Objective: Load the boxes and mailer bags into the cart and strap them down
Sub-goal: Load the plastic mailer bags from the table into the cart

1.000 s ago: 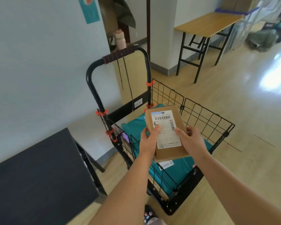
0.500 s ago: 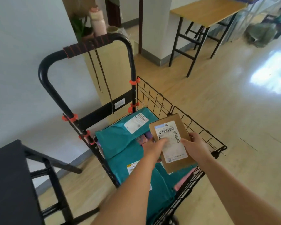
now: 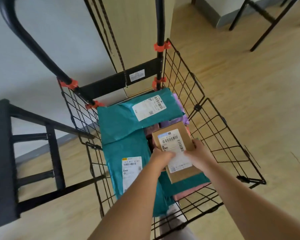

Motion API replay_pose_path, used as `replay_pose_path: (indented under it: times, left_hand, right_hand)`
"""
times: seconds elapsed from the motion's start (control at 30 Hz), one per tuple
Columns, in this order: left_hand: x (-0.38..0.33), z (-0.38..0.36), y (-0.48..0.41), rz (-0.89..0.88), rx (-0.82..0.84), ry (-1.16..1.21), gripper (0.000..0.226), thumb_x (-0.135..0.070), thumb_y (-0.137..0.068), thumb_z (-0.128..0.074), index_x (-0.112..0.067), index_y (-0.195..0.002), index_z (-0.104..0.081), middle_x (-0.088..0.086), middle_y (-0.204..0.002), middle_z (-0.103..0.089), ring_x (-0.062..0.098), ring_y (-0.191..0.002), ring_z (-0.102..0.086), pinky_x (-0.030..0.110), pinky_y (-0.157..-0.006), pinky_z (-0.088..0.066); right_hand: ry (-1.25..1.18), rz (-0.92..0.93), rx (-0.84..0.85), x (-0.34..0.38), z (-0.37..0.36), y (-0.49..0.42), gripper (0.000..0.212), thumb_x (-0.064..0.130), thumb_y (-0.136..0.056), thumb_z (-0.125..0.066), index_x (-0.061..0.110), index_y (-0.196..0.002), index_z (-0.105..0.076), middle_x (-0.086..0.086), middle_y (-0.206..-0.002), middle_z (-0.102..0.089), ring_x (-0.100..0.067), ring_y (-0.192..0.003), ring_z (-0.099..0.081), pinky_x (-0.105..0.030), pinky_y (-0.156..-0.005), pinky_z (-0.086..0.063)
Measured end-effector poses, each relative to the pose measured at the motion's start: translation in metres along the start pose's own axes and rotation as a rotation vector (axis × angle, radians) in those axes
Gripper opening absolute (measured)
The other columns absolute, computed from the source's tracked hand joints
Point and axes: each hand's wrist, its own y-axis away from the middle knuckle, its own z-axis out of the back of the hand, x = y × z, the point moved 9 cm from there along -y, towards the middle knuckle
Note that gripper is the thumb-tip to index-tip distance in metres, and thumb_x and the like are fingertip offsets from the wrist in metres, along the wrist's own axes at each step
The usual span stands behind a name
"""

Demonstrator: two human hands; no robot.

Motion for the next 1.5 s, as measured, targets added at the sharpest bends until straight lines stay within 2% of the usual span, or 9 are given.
replay_pose_path:
  times: [0.1,0.33,0.47,0.7,0.8,1.03,1.13,1.3,1.5]
  left_hand:
    - [0.012,-0.004,-0.011,0.049,-0.062,-0.004,0.041,-0.011,-0.082,-0.066,-0.012,-0.121,-0.056,0.006,-0.109,-0.068,0.023,-0.098,-0.066,0.04,-0.086,-0.056]
    - [0.02,-0.002,-0.029,0.093,-0.153,-0.149,0.056,-0.018,-0.086,-0.067,-0.008,-0.132,-0.037,0.007,-0.119,-0.058,0.018,-0.09,-0.056,0.03,-0.071,-0.05]
    - [0.027,-0.008,-0.03,0.115,-0.156,-0.147,0.057,-0.019,-0.086,-0.068,-0.007,-0.132,-0.036,0.009,-0.124,-0.058,0.023,-0.101,-0.059,0.033,-0.081,-0.053]
    - [0.017,-0.009,-0.021,0.152,-0.181,-0.159,0.081,-0.033,-0.076,-0.08,-0.011,-0.134,-0.028,0.005,-0.12,-0.055,0.015,-0.084,-0.053,0.026,-0.062,-0.044]
    - [0.015,-0.011,-0.02,0.106,-0.177,-0.157,0.077,-0.03,-0.079,-0.077,-0.01,-0.135,-0.029,0.0,-0.111,-0.053,0.009,-0.073,-0.05,0.021,-0.054,-0.04]
    - [0.009,-0.008,-0.017,-0.017,-0.188,-0.157,0.062,-0.02,-0.082,-0.072,-0.015,-0.132,-0.037,0.002,-0.118,-0.061,0.016,-0.094,-0.058,0.019,-0.055,-0.04]
    - [-0.006,-0.005,-0.015,-0.093,-0.193,-0.259,0.057,-0.013,-0.083,-0.065,-0.019,-0.133,-0.039,-0.001,-0.118,-0.063,0.014,-0.091,-0.058,0.019,-0.052,-0.038]
    - [-0.031,-0.005,-0.013,-0.174,-0.156,-0.411,0.065,-0.014,-0.079,-0.062,-0.031,-0.137,-0.038,-0.006,-0.109,-0.061,0.013,-0.083,-0.058,0.025,-0.056,-0.042]
    - [-0.002,-0.008,-0.009,-0.01,-0.114,-0.289,0.083,-0.015,-0.076,-0.07,-0.014,-0.144,-0.023,0.003,-0.116,-0.057,0.014,-0.085,-0.058,0.024,-0.056,-0.044]
  right_hand:
    - [0.029,-0.017,0.092,-0.01,-0.016,-0.015,0.056,0.005,-0.084,-0.066,0.014,-0.134,-0.041,-0.005,-0.124,-0.061,-0.022,-0.104,-0.063,-0.03,-0.071,-0.06]
    - [0.107,-0.001,0.156,-0.023,-0.033,-0.037,0.062,0.011,-0.082,-0.073,0.013,-0.136,-0.041,-0.004,-0.125,-0.06,-0.014,-0.097,-0.056,-0.021,-0.061,-0.048]
    - [0.144,-0.017,0.207,-0.029,-0.036,-0.045,0.061,0.007,-0.083,-0.072,0.011,-0.135,-0.041,-0.007,-0.127,-0.058,-0.015,-0.099,-0.055,-0.019,-0.054,-0.044]
    - [0.119,0.045,0.181,-0.021,-0.031,-0.047,0.086,0.023,-0.073,-0.083,0.012,-0.143,-0.035,-0.004,-0.13,-0.057,-0.021,-0.113,-0.057,-0.027,-0.079,-0.049]
    - [0.112,0.054,0.177,-0.022,-0.03,-0.047,0.089,0.027,-0.072,-0.085,0.013,-0.144,-0.035,-0.003,-0.13,-0.057,-0.021,-0.112,-0.056,-0.029,-0.081,-0.048]
    - [0.045,0.0,0.094,-0.026,-0.024,-0.046,0.072,0.021,-0.08,-0.073,0.015,-0.142,-0.037,0.007,-0.101,-0.056,-0.006,-0.075,-0.053,-0.02,-0.051,-0.041]
    - [-0.015,-0.08,0.032,-0.033,-0.017,-0.045,0.053,0.03,-0.087,-0.065,0.018,-0.133,-0.042,0.011,-0.086,-0.054,-0.008,-0.073,-0.056,-0.026,-0.054,-0.049]
    - [-0.186,-0.22,0.015,-0.051,-0.017,-0.04,0.046,0.049,-0.092,-0.057,0.017,-0.123,-0.049,-0.002,-0.098,-0.065,-0.024,-0.089,-0.067,-0.042,-0.071,-0.061]
    - [0.058,-0.185,-0.091,-0.054,0.002,-0.03,0.04,0.056,-0.097,-0.041,0.02,-0.09,-0.057,0.002,-0.079,-0.068,-0.016,-0.069,-0.067,-0.04,-0.069,-0.062]
